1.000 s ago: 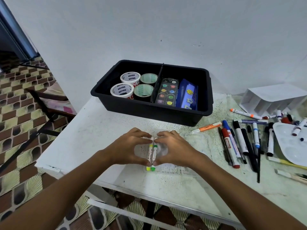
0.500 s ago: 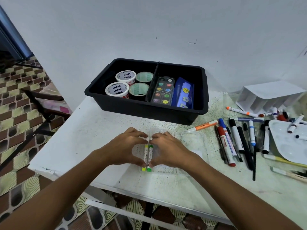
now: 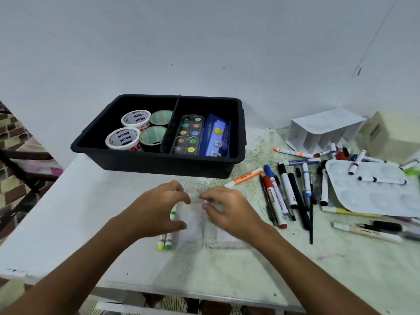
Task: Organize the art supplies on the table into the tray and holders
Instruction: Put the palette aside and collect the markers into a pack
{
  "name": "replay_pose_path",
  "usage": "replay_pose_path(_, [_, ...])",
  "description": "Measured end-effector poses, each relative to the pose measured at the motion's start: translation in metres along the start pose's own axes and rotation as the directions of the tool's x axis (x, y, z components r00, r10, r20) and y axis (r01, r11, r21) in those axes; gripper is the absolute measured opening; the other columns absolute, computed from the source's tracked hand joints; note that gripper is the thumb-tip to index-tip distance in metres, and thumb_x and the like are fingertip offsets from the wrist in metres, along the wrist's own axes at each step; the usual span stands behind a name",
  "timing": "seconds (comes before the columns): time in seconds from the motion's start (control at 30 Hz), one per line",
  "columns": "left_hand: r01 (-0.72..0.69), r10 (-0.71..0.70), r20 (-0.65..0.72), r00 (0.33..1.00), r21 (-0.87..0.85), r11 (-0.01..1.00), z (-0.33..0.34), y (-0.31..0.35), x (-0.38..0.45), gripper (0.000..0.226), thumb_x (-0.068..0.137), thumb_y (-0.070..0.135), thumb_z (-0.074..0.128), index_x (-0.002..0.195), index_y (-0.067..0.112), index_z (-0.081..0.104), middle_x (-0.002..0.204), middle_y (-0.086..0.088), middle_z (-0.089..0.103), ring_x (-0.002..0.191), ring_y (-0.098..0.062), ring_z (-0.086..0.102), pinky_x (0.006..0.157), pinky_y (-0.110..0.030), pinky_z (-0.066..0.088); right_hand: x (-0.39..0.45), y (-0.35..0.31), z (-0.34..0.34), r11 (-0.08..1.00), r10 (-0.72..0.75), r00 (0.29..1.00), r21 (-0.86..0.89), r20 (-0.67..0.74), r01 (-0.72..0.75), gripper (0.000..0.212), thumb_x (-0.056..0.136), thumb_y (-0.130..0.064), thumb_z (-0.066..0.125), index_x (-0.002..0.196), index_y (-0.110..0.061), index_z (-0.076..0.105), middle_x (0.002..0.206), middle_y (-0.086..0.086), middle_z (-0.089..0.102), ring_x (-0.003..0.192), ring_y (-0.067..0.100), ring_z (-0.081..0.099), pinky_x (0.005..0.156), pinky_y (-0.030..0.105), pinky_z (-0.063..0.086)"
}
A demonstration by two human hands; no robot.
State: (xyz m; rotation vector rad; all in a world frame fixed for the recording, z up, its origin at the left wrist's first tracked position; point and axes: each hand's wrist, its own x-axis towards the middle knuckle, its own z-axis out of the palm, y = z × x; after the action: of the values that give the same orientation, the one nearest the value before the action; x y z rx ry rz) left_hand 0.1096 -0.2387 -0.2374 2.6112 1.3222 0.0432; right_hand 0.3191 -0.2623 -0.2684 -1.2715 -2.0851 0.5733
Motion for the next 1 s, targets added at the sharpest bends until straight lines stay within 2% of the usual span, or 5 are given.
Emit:
replay_pose_path(0.13, [-0.176, 0.163, -0.090, 0.982, -0.156, 0.972, 0.013, 0.049, 0.028, 0.037, 0.084, 0.044, 0.069, 0.116, 0.028, 0.064, 0.111, 0.013, 0.060, 0.085, 0.002, 0.047, 0.074, -0.014, 0.039, -0.016, 0.041, -0.044, 0.996, 0.083, 0.992, -0.032, -0.098, -0.087, 0.022, 0.087, -0.016, 0.058, 0.103, -0.010, 0.072, 0.099, 0.000, 0.072, 0.089, 0.008, 0.062, 0.081, 0.029, 0.052])
replay_pose_path(0.4, [-0.310, 0.274, -0.269, 0.924, -0.102, 0.945, 0.061, 0.125, 0.125, 0.058, 0.078, 0.044, 0.061, 0.125, 0.010, 0.063, 0.130, -0.007, 0.060, 0.126, -0.024, 0.051, 0.107, -0.034, 0.038, -0.056, 0.113, -0.119, 0.913, 0.127, 0.969, -0.356, -0.213, -0.198, 0.022, 0.075, -0.011, 0.059, 0.091, -0.007, 0.074, 0.090, 0.007, 0.070, 0.083, 0.028, 0.065, 0.072, 0.038, 0.055])
replay_pose_path(0.57, [-0.210, 0.209, -0.088, 0.974, -0.005, 0.978, 0.076, 0.138, 0.153, 0.076, 0.090, 0.066, 0.040, 0.152, 0.023, 0.028, 0.161, 0.000, 0.005, 0.149, -0.022, -0.004, 0.118, -0.041, 0.001, -0.066, 0.153, -0.155, 0.901, 0.148, 0.952, -0.362, -0.267, -0.241, 0.023, 0.073, -0.003, 0.066, 0.093, -0.009, 0.074, 0.088, 0.006, 0.071, 0.083, 0.030, 0.065, 0.071, 0.038, 0.052])
replay_pose_path(0.73, [-0.187, 0.198, -0.123, 0.972, 0.096, 0.978, 0.073, 0.132, 0.153, 0.058, 0.088, 0.064, 0.043, 0.124, 0.024, 0.064, 0.141, -0.002, 0.052, 0.133, -0.023, 0.046, 0.109, -0.046, 0.030, -0.054, 0.176, -0.181, 0.915, 0.115, 0.975, -0.361, -0.188, -0.178, 0.022, 0.075, 0.000, 0.066, 0.094, -0.008, 0.074, 0.089, 0.011, 0.071, 0.085, 0.032, 0.064, 0.072, 0.042, 0.054])
replay_pose_path(1.0, [-0.132, 0.103, -0.323, 0.941, -0.070, 0.989, 0.054, 0.152, 0.193, 0.033, 0.082, 0.039, 0.052, 0.094, 0.016, 0.072, 0.092, 0.002, 0.069, 0.088, -0.019, 0.063, 0.076, -0.031, 0.051, -0.045, 0.206, -0.208, 0.939, 0.078, 0.961, -0.303, -0.264, -0.159, 0.030, 0.074, 0.004, 0.067, 0.099, -0.010, 0.074, 0.090, 0.006, 0.073, 0.087, 0.029, 0.066, 0.079, 0.047, 0.053])
